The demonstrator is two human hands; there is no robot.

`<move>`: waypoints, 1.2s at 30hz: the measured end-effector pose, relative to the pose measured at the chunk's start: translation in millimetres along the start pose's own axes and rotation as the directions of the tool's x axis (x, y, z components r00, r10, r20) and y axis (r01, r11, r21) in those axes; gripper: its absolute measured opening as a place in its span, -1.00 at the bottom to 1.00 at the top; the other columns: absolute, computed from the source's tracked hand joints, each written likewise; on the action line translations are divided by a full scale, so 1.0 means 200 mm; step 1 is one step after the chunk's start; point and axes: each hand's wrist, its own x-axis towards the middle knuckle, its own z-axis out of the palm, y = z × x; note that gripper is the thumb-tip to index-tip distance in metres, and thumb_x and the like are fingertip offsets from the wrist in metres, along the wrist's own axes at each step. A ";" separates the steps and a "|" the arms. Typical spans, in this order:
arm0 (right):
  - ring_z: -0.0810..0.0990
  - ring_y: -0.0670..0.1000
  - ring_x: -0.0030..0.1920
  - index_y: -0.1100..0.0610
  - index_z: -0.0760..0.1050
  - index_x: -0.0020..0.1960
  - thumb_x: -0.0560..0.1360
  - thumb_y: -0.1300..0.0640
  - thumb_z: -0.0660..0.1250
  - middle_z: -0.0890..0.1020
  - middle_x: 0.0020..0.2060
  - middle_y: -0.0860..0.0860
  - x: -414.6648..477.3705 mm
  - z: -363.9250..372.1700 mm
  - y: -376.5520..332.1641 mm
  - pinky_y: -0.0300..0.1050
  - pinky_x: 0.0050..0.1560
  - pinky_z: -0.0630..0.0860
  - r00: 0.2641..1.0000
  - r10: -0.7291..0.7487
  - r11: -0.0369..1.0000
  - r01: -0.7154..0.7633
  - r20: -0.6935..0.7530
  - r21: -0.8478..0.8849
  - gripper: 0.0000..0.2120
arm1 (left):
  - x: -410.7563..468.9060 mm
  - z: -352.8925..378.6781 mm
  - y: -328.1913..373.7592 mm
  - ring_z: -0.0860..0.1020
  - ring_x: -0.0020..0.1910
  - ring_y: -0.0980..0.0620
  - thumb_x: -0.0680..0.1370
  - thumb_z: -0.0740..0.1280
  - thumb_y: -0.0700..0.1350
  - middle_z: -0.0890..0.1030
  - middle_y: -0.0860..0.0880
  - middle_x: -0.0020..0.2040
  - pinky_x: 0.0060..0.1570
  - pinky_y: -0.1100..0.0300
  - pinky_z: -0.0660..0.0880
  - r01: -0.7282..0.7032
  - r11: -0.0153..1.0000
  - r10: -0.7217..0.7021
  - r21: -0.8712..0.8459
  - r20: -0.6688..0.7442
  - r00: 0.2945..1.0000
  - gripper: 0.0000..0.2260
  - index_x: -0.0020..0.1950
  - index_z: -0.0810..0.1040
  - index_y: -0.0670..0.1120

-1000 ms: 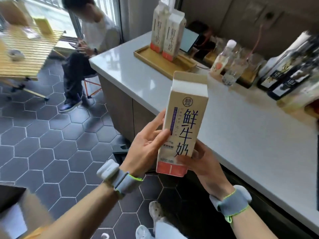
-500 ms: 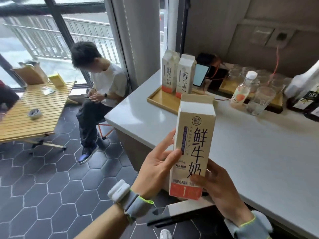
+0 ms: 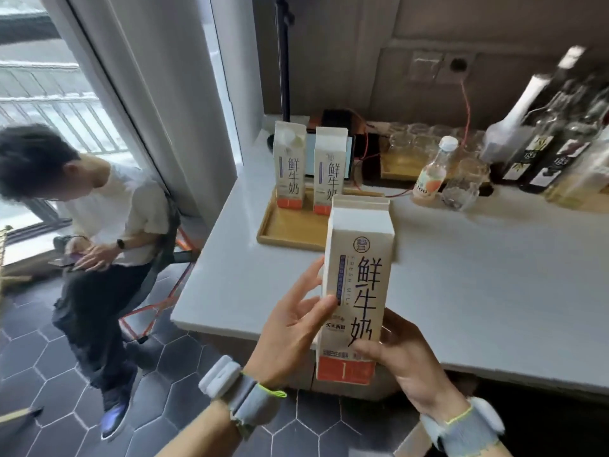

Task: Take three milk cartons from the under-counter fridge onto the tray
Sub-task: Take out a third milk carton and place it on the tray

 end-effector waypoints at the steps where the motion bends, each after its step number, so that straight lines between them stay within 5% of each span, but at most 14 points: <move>1: 0.67 0.15 0.22 -0.18 0.58 0.28 0.27 -0.17 0.62 0.72 0.17 0.01 0.03 0.05 0.01 0.16 0.20 0.62 0.999 -0.002 1.000 0.002 -0.033 -0.014 -0.40 | 0.02 -0.06 0.00 0.61 0.20 0.26 0.62 0.27 0.01 0.61 0.26 0.27 0.02 0.38 0.58 0.001 1.000 -0.001 0.005 0.038 0.999 -0.54 0.51 0.29 0.23; 7: 0.69 0.10 0.17 -0.13 0.62 0.23 0.34 -0.01 0.56 0.74 0.14 -0.01 0.16 0.17 -0.04 0.11 0.19 0.62 0.989 -0.003 0.997 -0.008 -0.147 -0.080 -0.54 | 0.21 -0.28 0.02 0.62 0.25 0.10 0.61 0.29 0.05 0.59 0.17 0.32 0.17 0.06 0.60 0.044 0.999 -0.044 0.000 0.189 0.981 -0.53 0.52 0.30 0.19; 12: 0.71 0.09 0.10 -0.16 0.63 0.20 0.36 0.05 0.55 0.75 0.08 0.00 0.34 0.08 -0.10 0.02 -0.04 0.70 0.977 0.026 0.994 -0.047 -0.212 -0.094 -0.58 | 0.47 -0.30 0.04 0.59 0.29 0.10 0.63 0.25 0.03 0.54 0.17 0.37 0.10 0.06 0.63 0.031 0.999 -0.038 0.030 0.306 0.951 -0.58 0.49 0.34 0.16; 16: 0.72 0.10 0.09 -0.05 0.60 0.25 0.43 0.21 0.54 0.75 0.08 0.03 0.54 -0.08 -0.11 0.13 -0.02 0.70 0.977 0.051 0.991 -0.076 -0.207 -0.115 -0.57 | 0.70 -0.29 0.05 0.47 0.41 -0.05 0.63 0.20 0.07 0.42 0.13 0.49 0.19 -0.26 0.55 0.052 0.988 -0.101 0.146 0.355 0.930 -0.53 0.54 0.24 0.20; 20: 0.72 0.11 0.11 -0.07 0.63 0.18 0.40 0.34 0.55 0.76 0.04 0.02 0.82 -0.28 -0.13 0.16 0.05 0.69 0.977 0.065 0.986 -0.094 -0.204 -0.136 -0.54 | 0.97 -0.24 0.03 0.41 0.46 -0.02 0.65 0.14 0.06 0.36 0.09 0.54 0.31 -0.22 0.49 -0.019 0.952 -0.090 0.306 0.339 0.936 -0.51 0.59 0.17 0.12; 23: 0.68 0.16 0.18 0.12 0.62 0.24 0.34 0.37 0.58 0.74 0.10 0.11 1.07 -0.48 -0.09 0.19 0.21 0.61 0.977 0.052 0.982 -0.087 -0.208 -0.165 -0.50 | 1.22 -0.16 -0.02 0.37 0.48 -0.02 0.66 0.15 -0.02 0.42 0.07 0.49 0.39 -0.25 0.38 0.083 0.960 -0.164 0.266 0.301 0.939 -0.56 0.56 0.25 0.07; 25: 0.67 0.15 0.20 0.17 0.61 0.23 0.29 0.39 0.60 0.73 0.12 0.10 1.18 -0.54 -0.08 0.15 0.28 0.58 0.978 0.023 0.980 -0.063 -0.206 -0.191 -0.47 | 1.30 -0.13 -0.03 0.42 0.40 0.09 0.66 0.16 -0.05 0.52 0.21 0.35 0.38 -0.19 0.40 0.124 0.963 -0.192 0.240 0.286 0.939 -0.62 0.47 0.31 0.20; 27: 0.68 0.12 0.17 0.05 0.61 0.14 0.26 0.44 0.60 0.73 0.08 0.00 1.29 -0.64 -0.07 0.12 0.26 0.59 0.979 0.008 0.979 -0.049 -0.204 -0.196 -0.45 | 1.39 -0.08 -0.05 0.45 0.37 0.10 0.67 0.15 -0.08 0.55 0.20 0.31 0.39 -0.14 0.42 0.111 0.958 -0.177 0.263 0.243 0.954 -0.63 0.45 0.31 0.23; 31: 0.74 -0.06 0.03 -0.06 0.58 0.08 0.22 0.49 0.60 0.77 -0.05 -0.14 1.51 -0.79 -0.04 -0.08 0.06 0.67 0.986 0.037 0.967 -0.076 -0.161 -0.245 -0.39 | 1.55 0.01 -0.12 0.47 0.42 -0.08 0.69 0.12 -0.11 0.51 -0.09 0.43 0.38 -0.14 0.43 0.037 0.932 -0.101 0.362 0.159 0.982 -0.58 0.56 0.23 -0.09; 33: 0.73 -0.19 -0.01 -0.11 0.60 0.05 0.19 0.41 0.63 0.76 -0.06 -0.23 1.58 -0.82 -0.05 -0.21 -0.02 0.65 0.987 0.053 0.949 -0.096 -0.149 -0.300 -0.41 | 1.59 0.03 -0.13 0.46 0.43 -0.08 0.69 0.12 -0.11 0.50 -0.09 0.43 0.39 -0.09 0.43 0.026 0.922 -0.078 0.386 0.120 0.990 -0.58 0.56 0.23 -0.10; 36: 0.71 -0.15 0.06 -0.28 0.62 0.00 0.10 0.16 0.64 0.74 -0.02 -0.26 1.67 -0.84 -0.08 -0.08 0.07 0.63 0.987 0.058 0.932 -0.107 -0.149 -0.345 -0.43 | 1.66 0.05 -0.17 0.48 0.41 -0.10 0.69 0.13 -0.11 0.53 -0.12 0.40 0.37 0.00 0.43 0.063 0.918 -0.094 0.393 0.060 0.994 -0.61 0.52 0.29 -0.16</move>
